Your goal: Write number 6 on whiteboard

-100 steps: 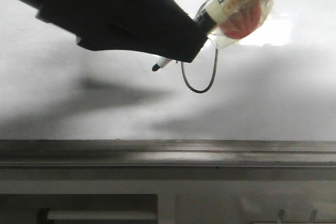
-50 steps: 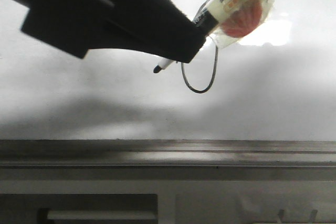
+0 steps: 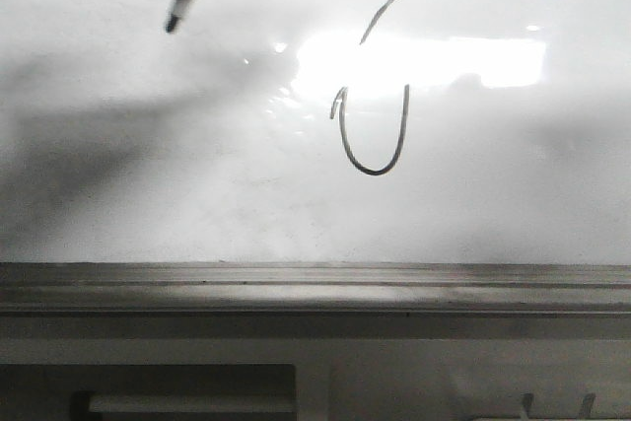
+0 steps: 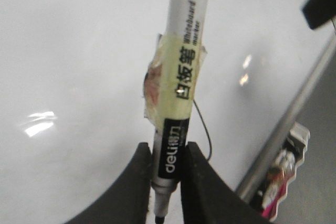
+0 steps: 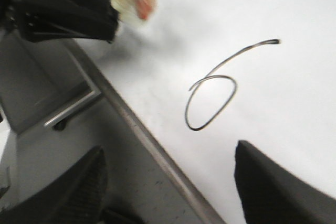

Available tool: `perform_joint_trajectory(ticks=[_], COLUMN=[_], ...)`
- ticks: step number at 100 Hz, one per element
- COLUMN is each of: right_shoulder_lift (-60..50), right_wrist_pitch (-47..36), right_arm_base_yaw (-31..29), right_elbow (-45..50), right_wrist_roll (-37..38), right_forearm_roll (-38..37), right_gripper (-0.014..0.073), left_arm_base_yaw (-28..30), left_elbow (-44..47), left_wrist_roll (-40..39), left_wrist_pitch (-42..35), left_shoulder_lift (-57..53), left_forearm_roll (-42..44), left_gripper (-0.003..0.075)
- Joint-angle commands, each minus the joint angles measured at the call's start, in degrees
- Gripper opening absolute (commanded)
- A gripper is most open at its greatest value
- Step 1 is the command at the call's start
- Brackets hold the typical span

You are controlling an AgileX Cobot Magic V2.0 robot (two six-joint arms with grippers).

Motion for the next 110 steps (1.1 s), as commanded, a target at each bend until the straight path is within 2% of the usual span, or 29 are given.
perform_joint_trajectory(ticks=[1,8,17,39,66,95,103,110], right_shoulder_lift=[-4.7,-8.0,-11.2,-12.3,-12.3,-12.3,-12.3,-12.3], right_wrist_pitch=[-7.0,-10.9,-14.0,-14.5,-14.8,-14.5,-14.5,-14.5], right_arm_base_yaw=[-1.6,-1.6,-1.6,-1.6,-1.6,-1.6,-1.6,-1.6], right_elbow=[1.5,4.2,7.0,10.8,11.0,11.0,11.0,11.0], right_wrist_roll=[-0.8,-0.1,0.2,0.3,0.3,0.3,0.3,0.3], right_forearm_roll=[1.4,1.5,1.6,2.9,3.1,3.1,3.1,3.1], right_gripper=[0.0416,0.0416,0.0416,0.0416,0.0416,0.0416,0.0416,0.0416], left_arm_base_yaw=[0.2,0.2,0.2,0.2,0.3,0.3,0.3,0.3], left_elbow=[1.4,3.5,4.7,4.2,1.3,1.0,1.0,1.0], left_wrist_roll=[-1.0,-1.0,-1.0,-1.0,-1.0,-1.0,-1.0,-0.9], left_wrist_pitch=[-6.5,-8.6,-9.2,-11.5,-12.6,-13.2,-13.2,-13.2], left_shoulder_lift=[-5.3,-7.7,-8.0,-2.3,5.7,6.4,6.4,6.4], left_forearm_roll=[-10.4,-17.4,-21.5,-22.1,-22.8,-23.0,-22.9,-22.7], left_gripper=[-0.002,-0.002,-0.002,-0.002,-0.002,-0.0018,0.0013,0.0094])
